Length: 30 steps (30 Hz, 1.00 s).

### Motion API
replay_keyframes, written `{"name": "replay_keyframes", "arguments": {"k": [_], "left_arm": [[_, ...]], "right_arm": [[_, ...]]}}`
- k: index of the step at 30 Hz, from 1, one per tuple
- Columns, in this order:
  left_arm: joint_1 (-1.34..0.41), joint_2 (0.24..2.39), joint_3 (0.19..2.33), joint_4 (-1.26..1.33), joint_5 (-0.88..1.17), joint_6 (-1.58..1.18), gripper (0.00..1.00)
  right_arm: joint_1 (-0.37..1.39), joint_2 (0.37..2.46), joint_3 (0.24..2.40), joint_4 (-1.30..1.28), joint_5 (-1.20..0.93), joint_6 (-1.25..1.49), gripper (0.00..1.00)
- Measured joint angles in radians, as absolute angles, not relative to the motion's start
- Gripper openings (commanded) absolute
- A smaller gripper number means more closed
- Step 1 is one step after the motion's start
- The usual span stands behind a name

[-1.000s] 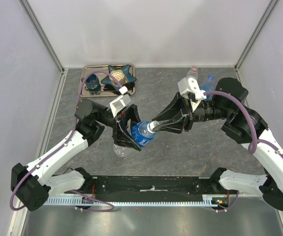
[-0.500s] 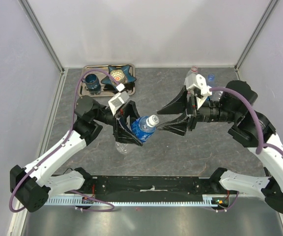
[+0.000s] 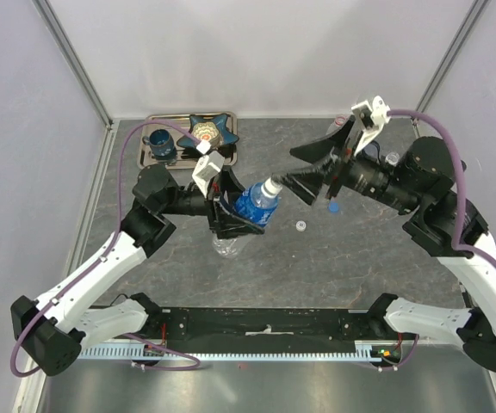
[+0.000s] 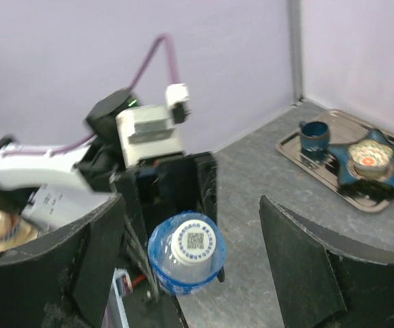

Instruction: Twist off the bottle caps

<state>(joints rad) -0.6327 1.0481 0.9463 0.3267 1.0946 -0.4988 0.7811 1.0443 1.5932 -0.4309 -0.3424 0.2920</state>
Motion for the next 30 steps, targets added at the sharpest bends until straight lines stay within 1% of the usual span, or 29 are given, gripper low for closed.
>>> {"name": "replay_keyframes", "arguments": {"k": [3, 8, 12, 15, 17, 21, 24, 30], "left_arm": [[-0.687, 1.016, 0.946, 0.231, 0.862, -0.388, 0.2], [-0.858, 0.989, 0.947, 0.15, 0.383, -0.216, 0.2], [-0.968, 1.023, 0.953, 0.125, 0.044, -0.112, 0.19], [-1.023, 1.062, 0.953, 0.106, -0.168, -0.039, 0.19], [-1.046, 1.075, 0.953, 0.101, -0.241, -0.015, 0.19], [-1.059, 1.081, 0.953, 0.107, -0.346, 0.022, 0.19], [-1.06, 1.081, 0.953, 0.107, -0.373, 0.033, 0.19], [-1.062, 1.081, 0.953, 0.108, -0.389, 0.039, 0.19]], "right_arm": [[0.781, 1.074, 1.593, -0.422, -0.206, 0.391, 0.86], [0.784, 1.137, 1.593, -0.431, -0.041, 0.525, 0.85], [0.802, 1.177, 1.593, -0.449, 0.075, 0.585, 0.83], [0.811, 1.192, 1.593, -0.46, 0.136, 0.611, 0.8], [0.817, 1.196, 1.593, -0.463, 0.165, 0.623, 0.77], [0.822, 1.206, 1.592, -0.466, 0.202, 0.635, 0.75], [0.823, 1.216, 1.586, -0.468, 0.213, 0.636, 0.75], [0.823, 1.239, 1.548, -0.473, 0.215, 0.638, 0.72]]}}
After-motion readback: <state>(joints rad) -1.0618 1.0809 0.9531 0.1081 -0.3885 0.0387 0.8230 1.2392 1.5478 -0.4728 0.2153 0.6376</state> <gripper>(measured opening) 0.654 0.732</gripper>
